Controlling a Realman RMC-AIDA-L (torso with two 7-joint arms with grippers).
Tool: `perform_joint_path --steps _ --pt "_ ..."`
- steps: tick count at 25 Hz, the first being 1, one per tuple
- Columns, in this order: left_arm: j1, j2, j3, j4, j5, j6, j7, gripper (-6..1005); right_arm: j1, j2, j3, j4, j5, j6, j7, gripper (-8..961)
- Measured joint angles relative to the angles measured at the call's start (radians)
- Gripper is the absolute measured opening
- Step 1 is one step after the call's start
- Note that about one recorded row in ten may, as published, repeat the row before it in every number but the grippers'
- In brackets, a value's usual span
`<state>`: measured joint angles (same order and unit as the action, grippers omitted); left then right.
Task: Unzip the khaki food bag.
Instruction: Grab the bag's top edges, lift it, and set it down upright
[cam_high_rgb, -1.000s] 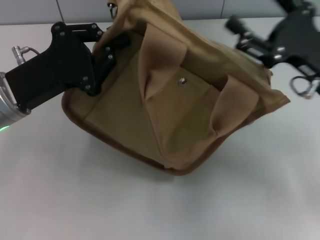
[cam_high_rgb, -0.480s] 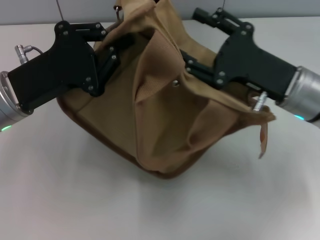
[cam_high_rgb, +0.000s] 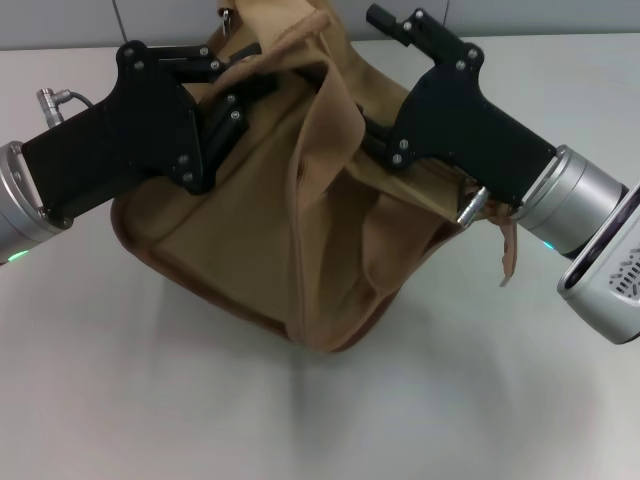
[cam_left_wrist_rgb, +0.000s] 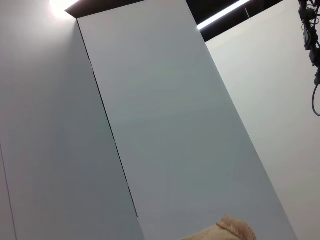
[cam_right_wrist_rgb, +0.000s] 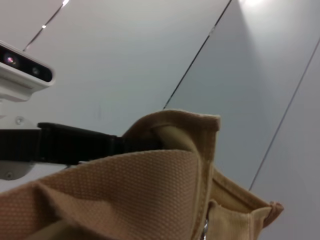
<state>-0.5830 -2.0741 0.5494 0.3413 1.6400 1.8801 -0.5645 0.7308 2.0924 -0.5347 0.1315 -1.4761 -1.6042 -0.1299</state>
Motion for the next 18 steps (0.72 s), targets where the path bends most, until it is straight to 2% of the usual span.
perform_joint_path --steps 4,9,18 --pt "-0.003 0.0 0.0 -0.001 0.0 0.002 0.0 79 -0.007 0.0 0.011 0.002 -0.002 -0.011 -0.005 692" --pt "-0.006 0.0 0.0 -0.002 -0.001 0.003 0.0 79 -0.008 0.0 0.013 0.012 -0.001 -0.009 -0.013 488" --pt "-0.006 0.0 -0.003 -0.002 -0.001 0.005 0.0 79 -0.011 0.0 0.023 0.026 0.0 0.005 -0.016 213"
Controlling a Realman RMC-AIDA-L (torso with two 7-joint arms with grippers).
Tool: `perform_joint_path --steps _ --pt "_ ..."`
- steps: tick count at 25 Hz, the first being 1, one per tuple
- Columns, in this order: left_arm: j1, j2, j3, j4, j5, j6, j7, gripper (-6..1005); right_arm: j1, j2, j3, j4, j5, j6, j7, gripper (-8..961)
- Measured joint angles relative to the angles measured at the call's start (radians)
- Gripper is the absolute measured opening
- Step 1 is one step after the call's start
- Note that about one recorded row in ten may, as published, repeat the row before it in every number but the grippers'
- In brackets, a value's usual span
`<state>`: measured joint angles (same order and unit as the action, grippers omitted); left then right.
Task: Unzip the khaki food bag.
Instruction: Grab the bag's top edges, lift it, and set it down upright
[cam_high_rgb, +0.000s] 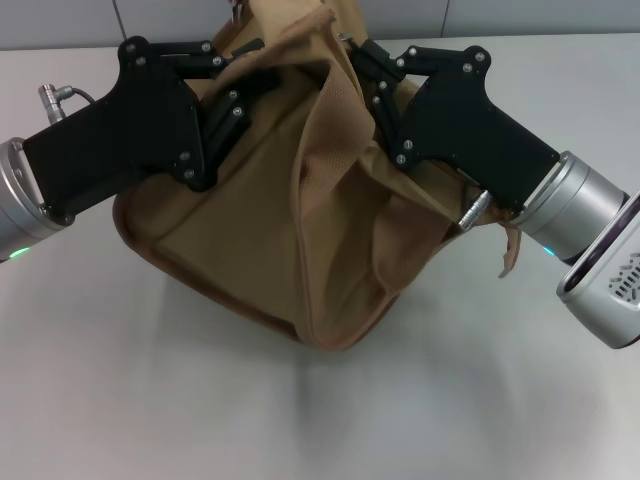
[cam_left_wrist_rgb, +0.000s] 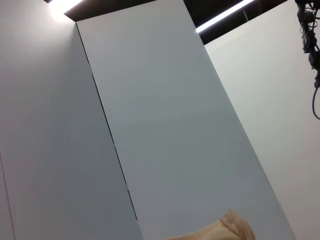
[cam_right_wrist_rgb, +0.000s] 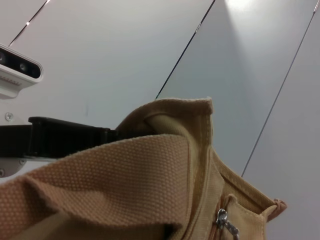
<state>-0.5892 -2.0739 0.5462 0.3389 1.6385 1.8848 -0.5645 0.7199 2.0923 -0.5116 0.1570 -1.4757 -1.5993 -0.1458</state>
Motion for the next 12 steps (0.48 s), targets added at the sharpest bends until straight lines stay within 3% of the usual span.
perform_joint_path --steps 5,12 --pt "0.0 0.0 -0.003 0.0 0.0 0.0 0.0 79 -0.007 0.0 -0.001 0.0 -0.004 0.0 0.0 27" --pt "0.0 0.0 -0.005 0.0 -0.008 0.001 0.0 80 -0.068 -0.003 0.001 -0.007 -0.004 -0.041 0.007 -3"
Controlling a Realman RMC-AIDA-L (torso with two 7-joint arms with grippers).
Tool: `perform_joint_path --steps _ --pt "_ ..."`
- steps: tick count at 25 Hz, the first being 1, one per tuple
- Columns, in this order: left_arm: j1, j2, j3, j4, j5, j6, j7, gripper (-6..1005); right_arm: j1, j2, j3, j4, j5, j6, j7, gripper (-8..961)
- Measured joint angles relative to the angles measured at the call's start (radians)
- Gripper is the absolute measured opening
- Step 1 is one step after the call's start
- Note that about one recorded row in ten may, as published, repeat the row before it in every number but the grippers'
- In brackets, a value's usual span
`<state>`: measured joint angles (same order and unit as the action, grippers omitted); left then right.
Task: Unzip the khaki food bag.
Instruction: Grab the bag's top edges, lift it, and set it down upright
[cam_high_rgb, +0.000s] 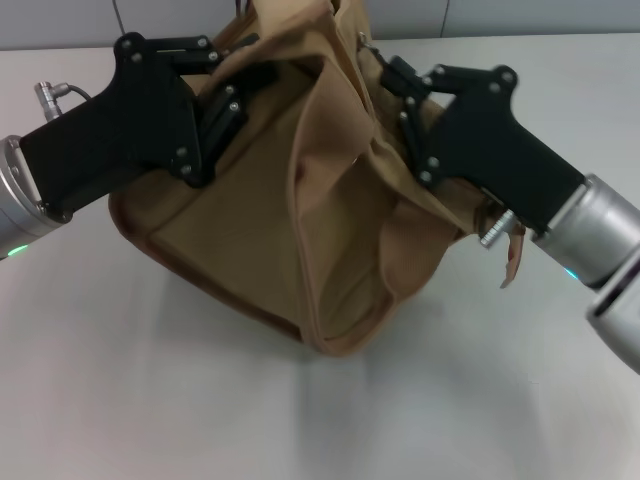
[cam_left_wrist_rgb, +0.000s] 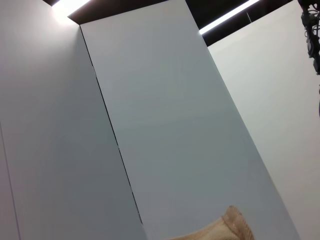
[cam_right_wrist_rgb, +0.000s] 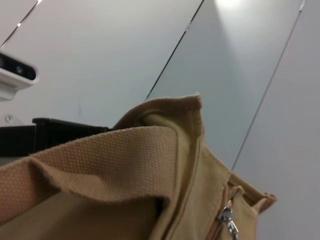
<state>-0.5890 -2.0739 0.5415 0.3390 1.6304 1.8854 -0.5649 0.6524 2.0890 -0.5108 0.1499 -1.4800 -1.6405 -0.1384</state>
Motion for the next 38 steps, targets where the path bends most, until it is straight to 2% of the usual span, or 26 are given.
perform_joint_path --steps 7,11,12,16,22,29,38 --pt "0.0 0.0 0.002 -0.003 -0.031 -0.003 -0.001 80 -0.119 -0.007 -0.007 -0.005 -0.001 -0.051 0.004 -5" --pt "0.0 0.0 0.0 -0.003 -0.033 -0.006 -0.002 80 -0.221 -0.008 -0.016 -0.036 -0.009 -0.079 0.032 -5" --pt "0.0 0.0 0.0 -0.003 -0.033 -0.006 -0.003 80 -0.274 -0.008 -0.024 -0.079 -0.017 -0.123 0.08 -4" --pt "-0.006 0.0 0.004 -0.003 -0.033 -0.006 -0.003 80 -0.309 -0.001 0.008 -0.116 0.003 -0.202 0.115 -2" --pt "-0.01 0.0 0.007 -0.004 -0.033 -0.006 -0.003 80 -0.234 -0.001 0.079 -0.077 0.024 -0.249 0.116 19" --pt "-0.004 0.0 0.008 -0.009 -0.033 -0.001 -0.003 80 -0.13 0.001 0.069 -0.039 -0.001 -0.201 0.111 245" --pt "-0.006 0.0 0.008 -0.009 -0.033 -0.001 -0.002 80 -0.054 0.002 0.069 -0.005 -0.091 -0.047 0.061 592"
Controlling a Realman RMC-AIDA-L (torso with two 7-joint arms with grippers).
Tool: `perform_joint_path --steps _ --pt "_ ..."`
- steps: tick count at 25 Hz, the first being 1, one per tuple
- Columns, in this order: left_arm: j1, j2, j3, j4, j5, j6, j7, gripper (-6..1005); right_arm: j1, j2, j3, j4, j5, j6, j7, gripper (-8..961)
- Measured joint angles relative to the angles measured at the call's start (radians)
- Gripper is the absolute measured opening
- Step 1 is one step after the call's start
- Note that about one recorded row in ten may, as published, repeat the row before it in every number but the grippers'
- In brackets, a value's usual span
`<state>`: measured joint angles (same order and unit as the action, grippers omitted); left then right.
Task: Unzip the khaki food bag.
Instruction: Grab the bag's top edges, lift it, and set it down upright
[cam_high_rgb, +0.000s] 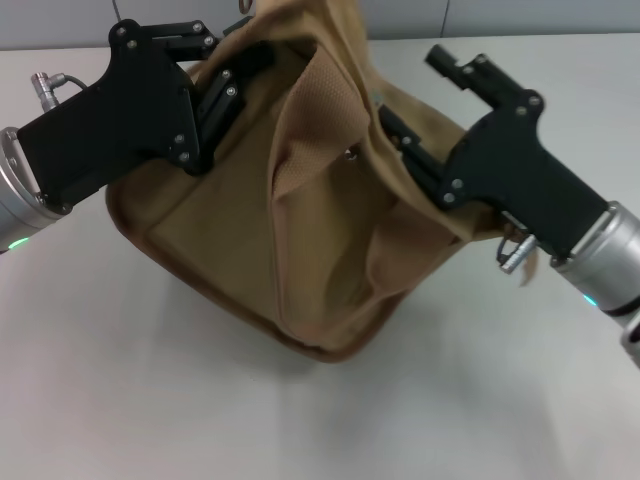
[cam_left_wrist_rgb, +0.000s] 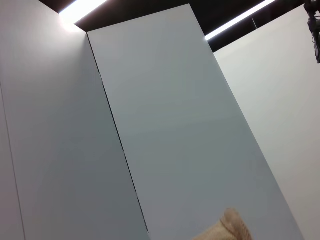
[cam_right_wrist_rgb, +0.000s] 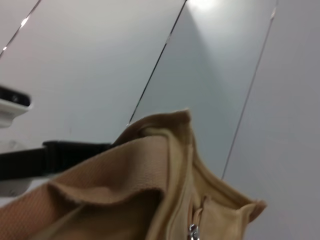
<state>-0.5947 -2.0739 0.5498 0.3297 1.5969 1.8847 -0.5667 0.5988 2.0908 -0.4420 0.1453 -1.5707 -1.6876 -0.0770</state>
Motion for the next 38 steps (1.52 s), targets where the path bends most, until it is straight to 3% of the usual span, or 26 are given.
perform_joint_path --steps 1,17,28,38 --pt "0.0 0.0 0.001 0.0 0.0 0.0 0.0 80 0.007 0.0 0.0 0.002 -0.005 0.013 -0.002 629" --pt "-0.004 -0.001 0.013 -0.003 0.001 0.012 0.003 80 0.142 -0.001 0.013 0.164 -0.01 0.194 -0.225 628" --pt "-0.005 -0.002 0.013 -0.003 0.001 0.022 0.004 93 0.138 0.002 0.206 0.256 -0.019 0.239 -0.462 628" --pt "-0.003 -0.002 0.014 -0.003 0.002 0.027 0.01 107 0.118 0.002 0.221 0.27 -0.044 0.168 -0.496 546"
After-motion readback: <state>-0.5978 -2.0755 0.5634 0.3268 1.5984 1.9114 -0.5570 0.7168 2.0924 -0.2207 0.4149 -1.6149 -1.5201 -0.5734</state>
